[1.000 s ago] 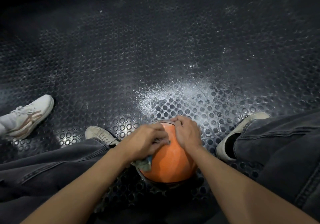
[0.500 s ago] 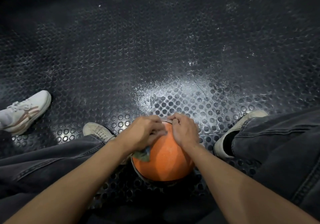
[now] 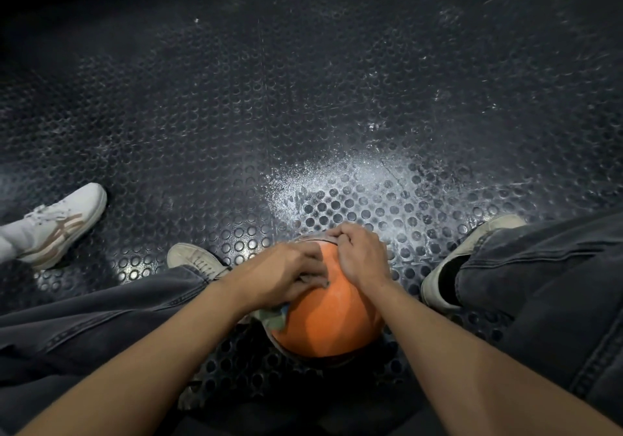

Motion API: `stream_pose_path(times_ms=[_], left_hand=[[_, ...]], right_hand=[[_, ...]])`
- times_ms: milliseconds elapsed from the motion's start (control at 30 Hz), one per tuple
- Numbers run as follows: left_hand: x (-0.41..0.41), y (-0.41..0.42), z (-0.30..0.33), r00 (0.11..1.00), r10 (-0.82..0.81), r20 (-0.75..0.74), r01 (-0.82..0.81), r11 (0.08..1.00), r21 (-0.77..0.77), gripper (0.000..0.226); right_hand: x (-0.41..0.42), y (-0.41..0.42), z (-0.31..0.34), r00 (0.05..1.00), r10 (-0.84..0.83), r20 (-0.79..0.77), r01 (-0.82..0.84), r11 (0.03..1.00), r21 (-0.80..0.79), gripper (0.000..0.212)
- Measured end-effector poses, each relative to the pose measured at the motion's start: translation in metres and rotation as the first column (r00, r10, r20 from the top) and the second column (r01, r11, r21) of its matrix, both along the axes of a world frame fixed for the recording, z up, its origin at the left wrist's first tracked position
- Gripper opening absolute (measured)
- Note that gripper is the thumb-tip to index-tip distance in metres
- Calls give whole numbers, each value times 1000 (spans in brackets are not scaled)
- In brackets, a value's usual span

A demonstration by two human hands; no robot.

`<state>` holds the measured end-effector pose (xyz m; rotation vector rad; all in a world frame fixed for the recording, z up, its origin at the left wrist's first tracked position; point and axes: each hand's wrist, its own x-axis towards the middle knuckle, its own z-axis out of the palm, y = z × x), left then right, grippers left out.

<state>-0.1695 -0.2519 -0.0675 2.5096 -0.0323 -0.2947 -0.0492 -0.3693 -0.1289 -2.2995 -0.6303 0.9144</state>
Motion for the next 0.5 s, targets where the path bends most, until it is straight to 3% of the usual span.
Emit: stream_pose_path(times_ms=[133,333,500], left_hand=[[24,-12,-19,951,288,116,-301,947,116,23],[-14,3,-3,1000,-7,27,8,998,-68,28],[9,3,-22,941,321,107,-327,944,51,33]], right_hand=[[1,-2,0,1000,-21,15,21,1000,-2,32],[-1,-1,0,1000,-6,-1,6,1000,-4,32],[-1,-2,-1,1000,-18,5,18,1000,-10,31]])
